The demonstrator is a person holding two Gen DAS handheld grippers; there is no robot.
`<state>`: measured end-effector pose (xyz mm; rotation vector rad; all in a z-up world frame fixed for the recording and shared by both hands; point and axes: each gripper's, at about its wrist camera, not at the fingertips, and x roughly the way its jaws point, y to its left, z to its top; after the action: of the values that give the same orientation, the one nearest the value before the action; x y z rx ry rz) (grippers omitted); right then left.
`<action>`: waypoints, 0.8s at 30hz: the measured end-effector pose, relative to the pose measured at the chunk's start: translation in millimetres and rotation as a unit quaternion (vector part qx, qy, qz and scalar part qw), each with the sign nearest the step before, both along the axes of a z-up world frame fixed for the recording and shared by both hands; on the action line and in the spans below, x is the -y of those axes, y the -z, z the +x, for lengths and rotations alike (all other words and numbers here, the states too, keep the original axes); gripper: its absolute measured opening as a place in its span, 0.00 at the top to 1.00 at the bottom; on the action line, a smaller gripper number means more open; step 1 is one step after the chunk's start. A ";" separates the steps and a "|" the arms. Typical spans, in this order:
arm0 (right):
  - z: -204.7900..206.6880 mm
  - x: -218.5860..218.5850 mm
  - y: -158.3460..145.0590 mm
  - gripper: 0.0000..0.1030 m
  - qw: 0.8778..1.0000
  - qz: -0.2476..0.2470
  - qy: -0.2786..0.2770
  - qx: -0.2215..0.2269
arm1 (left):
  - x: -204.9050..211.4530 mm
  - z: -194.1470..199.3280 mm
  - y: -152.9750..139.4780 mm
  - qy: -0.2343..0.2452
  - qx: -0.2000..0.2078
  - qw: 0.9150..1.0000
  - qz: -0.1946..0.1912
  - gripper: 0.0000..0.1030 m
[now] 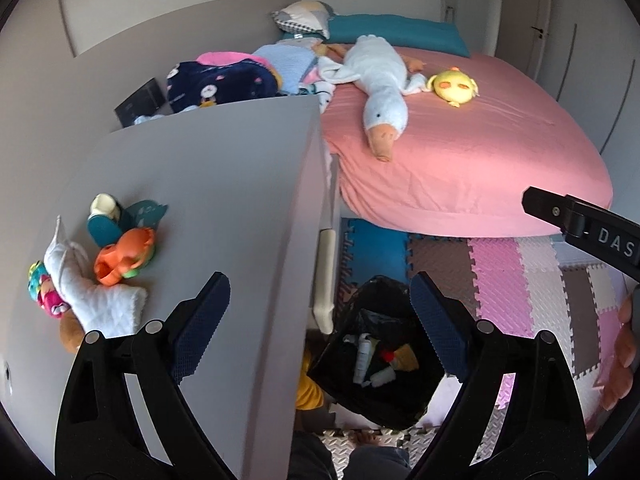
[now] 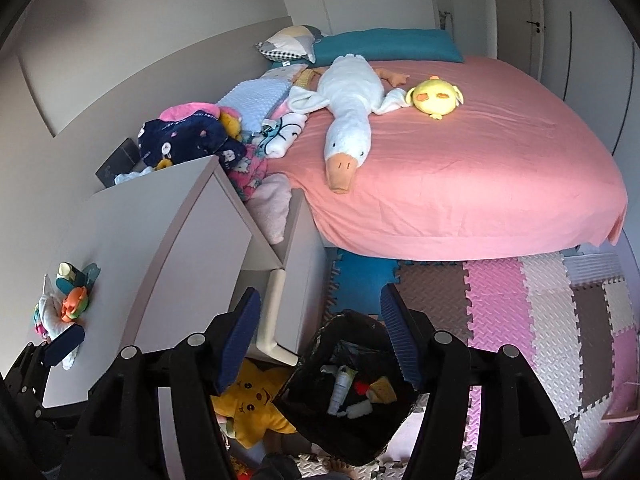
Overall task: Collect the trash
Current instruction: 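Carry the box and heart over the black bin and open both grippers, then bring both tools back over the table toward the remaining toys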
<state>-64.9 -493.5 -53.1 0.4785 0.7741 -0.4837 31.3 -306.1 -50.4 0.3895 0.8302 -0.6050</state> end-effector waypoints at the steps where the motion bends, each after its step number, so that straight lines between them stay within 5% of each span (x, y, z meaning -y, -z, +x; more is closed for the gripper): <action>1: 0.7 -2.1 0.0 0.39 1.000 -0.001 -0.003 -0.001 | -2.9 1.7 -0.8 -0.004 0.000 1.000 -0.001 0.14; 24: 49.5 -82.5 -5.7 0.39 0.995 -0.008 -0.096 -0.001 | -92.6 39.6 -15.1 -0.098 0.005 0.995 -0.025 0.14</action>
<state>-15.4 -411.0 -47.4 0.3848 0.8088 -0.3118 70.8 -213.4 -35.3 0.2620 0.8312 -0.4397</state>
